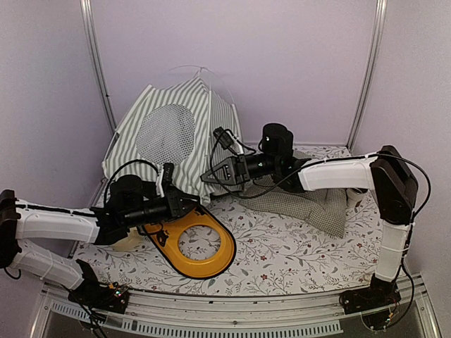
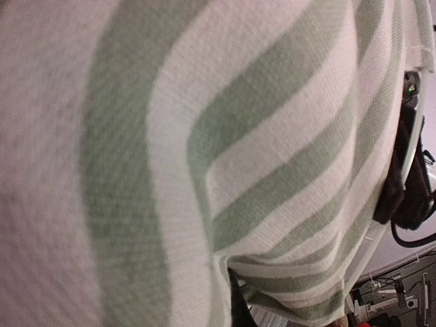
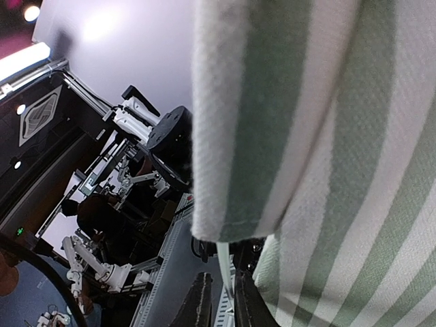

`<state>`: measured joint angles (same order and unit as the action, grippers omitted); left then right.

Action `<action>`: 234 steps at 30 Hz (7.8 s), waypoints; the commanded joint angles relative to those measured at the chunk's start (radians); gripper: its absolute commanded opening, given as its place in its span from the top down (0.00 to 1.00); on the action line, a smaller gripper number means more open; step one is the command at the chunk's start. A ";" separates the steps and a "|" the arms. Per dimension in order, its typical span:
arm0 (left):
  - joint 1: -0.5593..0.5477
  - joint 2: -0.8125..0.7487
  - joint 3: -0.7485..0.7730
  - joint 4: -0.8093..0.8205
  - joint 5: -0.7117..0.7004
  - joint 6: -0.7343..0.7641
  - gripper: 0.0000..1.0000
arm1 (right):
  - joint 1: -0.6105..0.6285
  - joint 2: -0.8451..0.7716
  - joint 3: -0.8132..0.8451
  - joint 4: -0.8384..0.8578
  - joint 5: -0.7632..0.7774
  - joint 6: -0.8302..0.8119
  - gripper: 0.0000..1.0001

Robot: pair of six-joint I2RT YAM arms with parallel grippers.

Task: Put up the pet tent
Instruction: Adjust the tent fabric of the tent, then pick up the tent from the corner of the board.

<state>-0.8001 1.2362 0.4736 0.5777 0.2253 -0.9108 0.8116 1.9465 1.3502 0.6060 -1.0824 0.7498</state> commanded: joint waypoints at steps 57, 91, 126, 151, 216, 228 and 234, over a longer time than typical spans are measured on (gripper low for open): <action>-0.336 -0.029 0.029 0.070 -0.811 0.707 0.60 | 0.018 -0.014 0.135 -0.087 0.308 -0.055 1.00; -0.287 -0.113 0.088 -0.256 -0.480 0.620 1.00 | 0.029 -0.074 0.133 -0.325 0.669 -0.359 1.00; -0.013 -0.108 0.179 -0.352 -0.123 0.586 1.00 | 0.159 0.012 0.008 -0.501 0.666 -0.579 1.00; 0.065 -0.182 0.164 -0.391 -0.240 0.544 0.79 | 0.168 0.095 -0.004 -0.431 0.647 -0.495 1.00; 0.739 0.279 1.023 -0.792 0.178 0.995 0.26 | 0.136 -0.077 0.237 -0.714 1.094 -0.434 0.01; 0.889 0.097 0.662 -0.539 0.419 0.916 0.29 | 0.149 -0.157 0.149 -0.673 1.063 -0.443 0.01; 0.894 0.197 0.730 -0.602 0.467 0.979 0.29 | 0.149 -0.226 0.086 -0.674 1.063 -0.475 0.01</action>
<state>0.0879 1.3701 1.1469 -0.0181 0.6266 0.0238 0.9558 1.7950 1.4765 -0.0822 -0.0139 0.3000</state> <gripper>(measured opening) 0.712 0.990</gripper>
